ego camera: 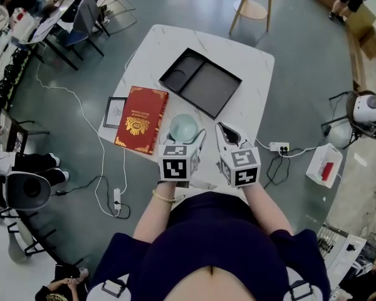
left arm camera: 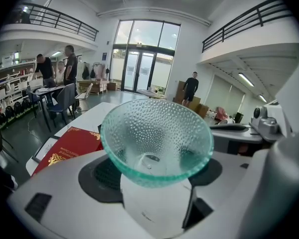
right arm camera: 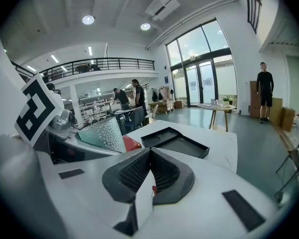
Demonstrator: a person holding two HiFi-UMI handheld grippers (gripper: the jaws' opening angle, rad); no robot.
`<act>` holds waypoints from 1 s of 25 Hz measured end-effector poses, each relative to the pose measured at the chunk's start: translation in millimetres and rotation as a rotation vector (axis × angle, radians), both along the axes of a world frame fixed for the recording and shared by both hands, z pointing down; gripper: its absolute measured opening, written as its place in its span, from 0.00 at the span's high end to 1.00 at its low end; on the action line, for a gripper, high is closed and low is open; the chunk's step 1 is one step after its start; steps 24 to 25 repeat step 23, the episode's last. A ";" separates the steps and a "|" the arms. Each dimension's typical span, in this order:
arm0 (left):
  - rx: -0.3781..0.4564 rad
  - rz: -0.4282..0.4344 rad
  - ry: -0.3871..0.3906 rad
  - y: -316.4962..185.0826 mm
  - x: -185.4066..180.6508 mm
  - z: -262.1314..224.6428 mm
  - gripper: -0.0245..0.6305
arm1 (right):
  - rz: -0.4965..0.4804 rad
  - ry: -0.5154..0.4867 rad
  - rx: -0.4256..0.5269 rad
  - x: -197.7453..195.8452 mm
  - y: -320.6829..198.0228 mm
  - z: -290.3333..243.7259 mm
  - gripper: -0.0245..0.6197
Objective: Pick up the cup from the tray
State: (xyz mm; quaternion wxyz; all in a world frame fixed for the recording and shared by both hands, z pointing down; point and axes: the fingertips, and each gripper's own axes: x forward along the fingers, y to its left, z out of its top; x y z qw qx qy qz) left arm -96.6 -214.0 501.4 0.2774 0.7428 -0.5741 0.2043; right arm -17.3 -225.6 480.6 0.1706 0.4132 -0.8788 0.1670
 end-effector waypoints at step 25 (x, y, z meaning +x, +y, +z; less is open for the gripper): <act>0.018 0.015 -0.011 -0.9 9.0 -6.3 0.41 | 0.018 0.002 0.001 7.7 4.0 0.3 0.95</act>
